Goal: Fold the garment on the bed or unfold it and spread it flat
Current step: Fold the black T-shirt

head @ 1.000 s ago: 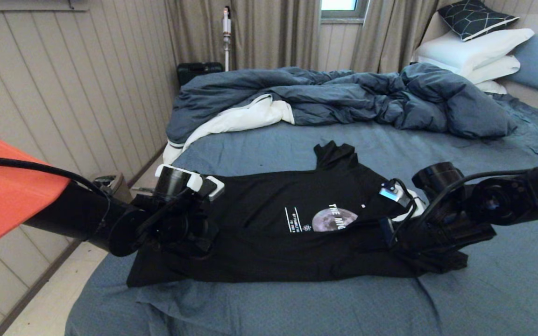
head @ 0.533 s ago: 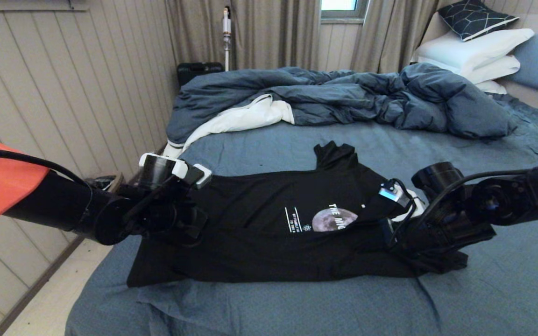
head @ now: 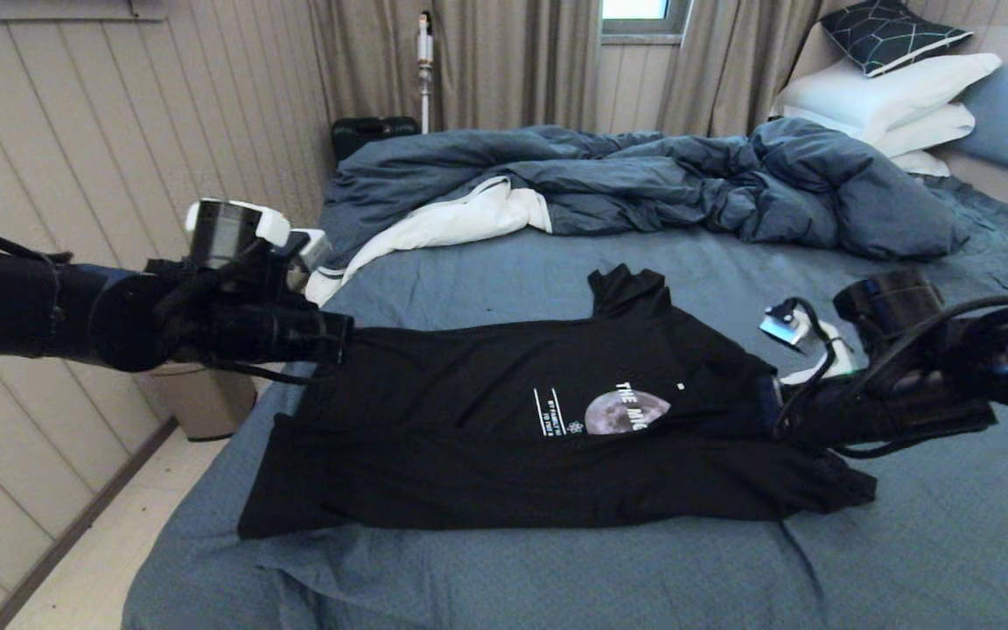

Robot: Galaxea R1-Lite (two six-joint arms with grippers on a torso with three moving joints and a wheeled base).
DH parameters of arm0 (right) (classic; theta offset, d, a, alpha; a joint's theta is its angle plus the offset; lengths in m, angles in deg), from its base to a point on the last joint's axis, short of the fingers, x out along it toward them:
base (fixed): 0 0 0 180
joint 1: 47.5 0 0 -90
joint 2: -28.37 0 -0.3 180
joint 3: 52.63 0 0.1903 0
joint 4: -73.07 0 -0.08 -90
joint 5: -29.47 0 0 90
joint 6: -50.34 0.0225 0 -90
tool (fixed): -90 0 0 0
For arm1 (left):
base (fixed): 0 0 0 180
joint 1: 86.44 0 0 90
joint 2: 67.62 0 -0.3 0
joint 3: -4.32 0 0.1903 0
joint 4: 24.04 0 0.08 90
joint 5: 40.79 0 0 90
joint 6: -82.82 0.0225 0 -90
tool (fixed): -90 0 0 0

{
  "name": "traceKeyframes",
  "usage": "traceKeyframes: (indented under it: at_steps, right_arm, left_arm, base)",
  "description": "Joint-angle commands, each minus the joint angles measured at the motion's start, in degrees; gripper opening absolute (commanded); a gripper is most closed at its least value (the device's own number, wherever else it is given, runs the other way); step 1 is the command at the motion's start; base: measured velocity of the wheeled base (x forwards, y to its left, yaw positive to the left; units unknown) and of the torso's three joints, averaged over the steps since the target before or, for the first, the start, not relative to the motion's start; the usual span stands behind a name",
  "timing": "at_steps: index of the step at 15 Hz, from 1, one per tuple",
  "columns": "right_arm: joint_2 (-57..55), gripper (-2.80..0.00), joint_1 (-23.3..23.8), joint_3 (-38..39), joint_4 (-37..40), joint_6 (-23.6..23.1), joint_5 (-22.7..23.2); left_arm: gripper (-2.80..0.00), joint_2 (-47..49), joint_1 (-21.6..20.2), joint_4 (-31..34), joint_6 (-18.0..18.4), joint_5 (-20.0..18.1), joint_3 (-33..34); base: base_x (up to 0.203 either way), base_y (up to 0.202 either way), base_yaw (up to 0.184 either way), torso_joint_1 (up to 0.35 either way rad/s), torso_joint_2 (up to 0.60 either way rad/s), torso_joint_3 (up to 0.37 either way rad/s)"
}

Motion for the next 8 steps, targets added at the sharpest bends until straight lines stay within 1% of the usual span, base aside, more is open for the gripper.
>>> traceKeyframes:
  at_steps: [1,2,3,4,6,8]
  right_arm:
    - [4.58,-2.80,3.95,-0.54,0.19,-0.02,0.08]
    - [5.27,-2.80,6.67,-0.96,0.24,-0.17,-0.05]
    - [5.42,-2.80,9.42,-1.39,0.29,-0.55,-0.17]
    - [5.24,-2.80,11.74,-1.79,0.36,-0.98,-0.25]
    - [4.32,-2.80,16.65,-2.19,0.42,-1.82,-0.29]
    - [2.50,-2.80,18.57,-2.73,0.83,-2.15,-0.75]
  left_arm:
    - [-2.80,-5.75,-2.74,3.46,-2.16,-2.92,0.24]
    - [-2.80,-8.14,-5.54,5.80,-3.46,-6.56,2.84]
    - [-2.80,-9.48,-8.28,7.06,-4.32,-10.88,5.88]
    - [-2.80,-10.20,-10.77,7.70,-4.86,-14.32,8.23]
    - [-2.80,-10.61,-16.72,8.25,-5.16,-17.86,10.74]
    - [-2.80,-11.30,-22.04,8.42,-5.13,-21.24,13.35]
  base:
    - [0.000,0.000,0.000,0.000,0.00,0.000]
    - [0.000,0.000,0.000,0.000,0.00,0.000]
    - [0.000,0.000,0.000,0.000,0.00,0.000]
    - [0.000,0.000,0.000,0.000,0.00,0.000]
    - [0.000,0.000,0.000,0.000,0.00,0.000]
    - [0.000,0.000,0.000,0.000,0.00,0.000]
